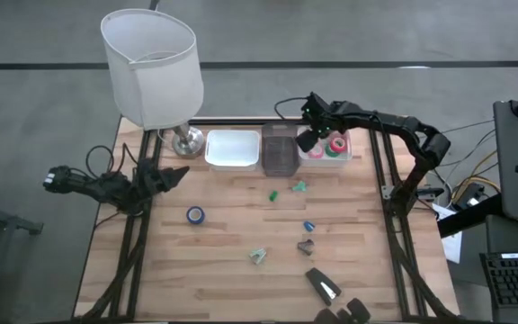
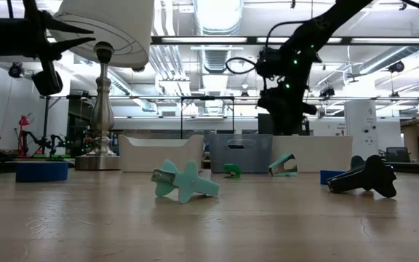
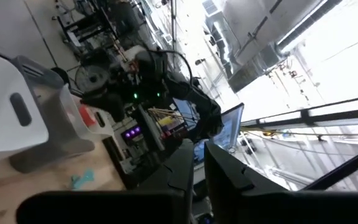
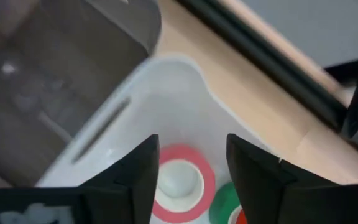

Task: Pick and place Stapler, Stapler remover, tape
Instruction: Put the blue tape into the right white bin

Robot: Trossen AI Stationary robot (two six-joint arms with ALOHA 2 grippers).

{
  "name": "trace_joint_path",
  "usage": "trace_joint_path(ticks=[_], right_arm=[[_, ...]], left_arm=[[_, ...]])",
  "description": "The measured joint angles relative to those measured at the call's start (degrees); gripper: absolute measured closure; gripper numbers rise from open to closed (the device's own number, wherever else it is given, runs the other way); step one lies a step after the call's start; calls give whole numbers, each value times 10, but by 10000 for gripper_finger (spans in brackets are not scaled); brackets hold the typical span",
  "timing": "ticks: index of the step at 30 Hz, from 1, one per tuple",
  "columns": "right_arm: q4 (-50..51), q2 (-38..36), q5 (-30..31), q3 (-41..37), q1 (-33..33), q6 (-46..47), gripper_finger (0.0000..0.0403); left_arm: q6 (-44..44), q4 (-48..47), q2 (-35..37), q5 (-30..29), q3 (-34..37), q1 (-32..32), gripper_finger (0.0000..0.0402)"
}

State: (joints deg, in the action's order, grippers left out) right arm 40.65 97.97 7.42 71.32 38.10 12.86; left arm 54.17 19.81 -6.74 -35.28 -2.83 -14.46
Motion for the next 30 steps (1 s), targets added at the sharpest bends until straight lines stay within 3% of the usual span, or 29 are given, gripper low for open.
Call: trace_joint_path(ticks=[8, 15, 20, 23, 28, 30], right_arm=[[9, -1, -4, 68, -10, 0, 198], [7, -1, -88, 142, -28, -1, 197], [5, -2, -96, 194, -51, 1, 198], [5, -2, -95, 215, -68, 2, 200], [5, -2, -94, 234, -89, 6, 200], [5, -2, -92, 239, -94, 9, 200]], left_arm=[[53, -49, -2, 17, -31, 0, 293], [36, -66, -6, 25, -66, 0, 201], [24, -97, -24, 34, -110, 0, 181], [27, -217, -41, 55, -162, 0, 181], [110, -580, -113, 91, -286, 0, 182], [138, -679, -155, 99, -325, 0, 182]])
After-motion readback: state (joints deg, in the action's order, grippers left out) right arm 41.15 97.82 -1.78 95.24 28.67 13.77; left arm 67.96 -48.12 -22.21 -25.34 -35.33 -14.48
